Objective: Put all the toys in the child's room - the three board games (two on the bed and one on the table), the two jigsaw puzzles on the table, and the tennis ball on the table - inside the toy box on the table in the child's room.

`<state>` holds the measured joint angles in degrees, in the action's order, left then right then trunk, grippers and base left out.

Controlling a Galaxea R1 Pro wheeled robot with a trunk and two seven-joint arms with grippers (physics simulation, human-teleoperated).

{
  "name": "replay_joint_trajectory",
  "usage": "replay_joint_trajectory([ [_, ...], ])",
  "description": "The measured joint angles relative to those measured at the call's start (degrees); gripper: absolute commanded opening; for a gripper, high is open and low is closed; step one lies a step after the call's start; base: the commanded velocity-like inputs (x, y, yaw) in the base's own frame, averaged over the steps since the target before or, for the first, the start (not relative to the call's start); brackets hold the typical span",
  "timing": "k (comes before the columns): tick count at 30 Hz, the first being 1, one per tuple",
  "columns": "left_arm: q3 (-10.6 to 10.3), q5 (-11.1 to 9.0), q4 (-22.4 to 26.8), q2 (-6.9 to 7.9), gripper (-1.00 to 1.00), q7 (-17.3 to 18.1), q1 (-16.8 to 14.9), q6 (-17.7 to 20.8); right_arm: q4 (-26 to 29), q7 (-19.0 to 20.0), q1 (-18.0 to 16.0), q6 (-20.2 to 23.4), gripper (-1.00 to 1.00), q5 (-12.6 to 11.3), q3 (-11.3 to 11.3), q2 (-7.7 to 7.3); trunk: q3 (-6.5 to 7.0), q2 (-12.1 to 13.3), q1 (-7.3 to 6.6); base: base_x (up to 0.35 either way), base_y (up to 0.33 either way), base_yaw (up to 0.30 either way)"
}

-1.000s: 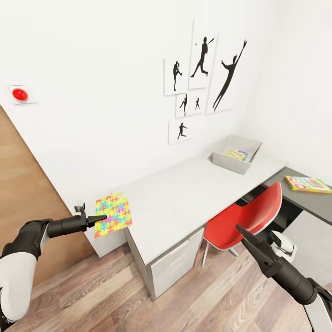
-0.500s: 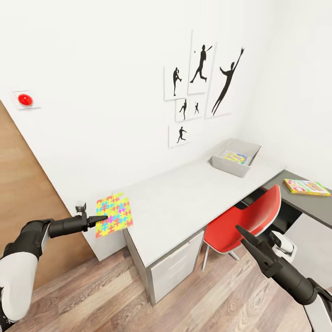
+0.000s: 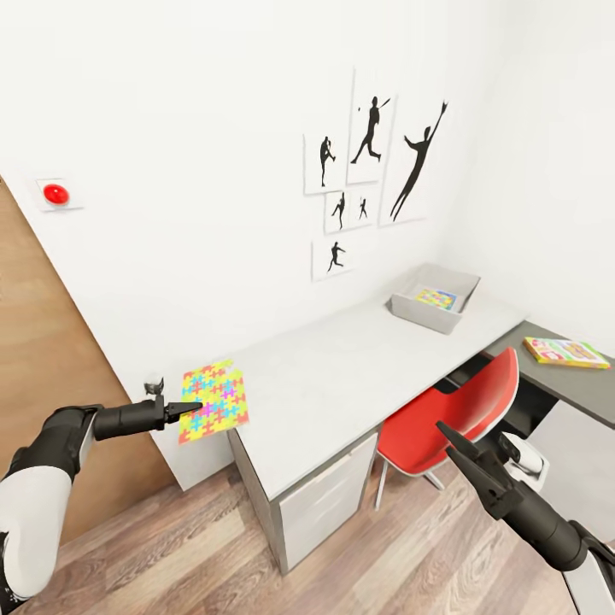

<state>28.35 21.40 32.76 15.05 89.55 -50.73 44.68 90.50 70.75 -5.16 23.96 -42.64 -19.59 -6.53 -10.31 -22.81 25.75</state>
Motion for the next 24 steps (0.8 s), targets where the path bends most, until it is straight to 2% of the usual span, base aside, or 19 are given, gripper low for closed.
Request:
replay_joint_trajectory([
  [14,0.1,-0.2,0.0,0.04,-1.0,0.0,0.0,0.0,0.1,0.2,0.0,0.0,1.0,-0.1,0.0,-0.21,1.34,0.0,0.0,0.004,-0.004,-0.001],
  [21,0.2,-0.2,0.0,0.04,-1.0,0.0,0.0,-0.1,0.0,0.2,0.0,0.1,1.0,-0.2,-0.2,-0.29,2.01,0.0,-0.02,0.154,-0.169,-0.085],
  [24,0.2,-0.2,0.0,-0.04,-1.0,0.0,0.0,-0.2,0.0,0.5,0.0,0.1,1.0,-0.2,-1.6,-0.28,2.29,0.0,-0.02,0.22,-0.232,-0.149],
])
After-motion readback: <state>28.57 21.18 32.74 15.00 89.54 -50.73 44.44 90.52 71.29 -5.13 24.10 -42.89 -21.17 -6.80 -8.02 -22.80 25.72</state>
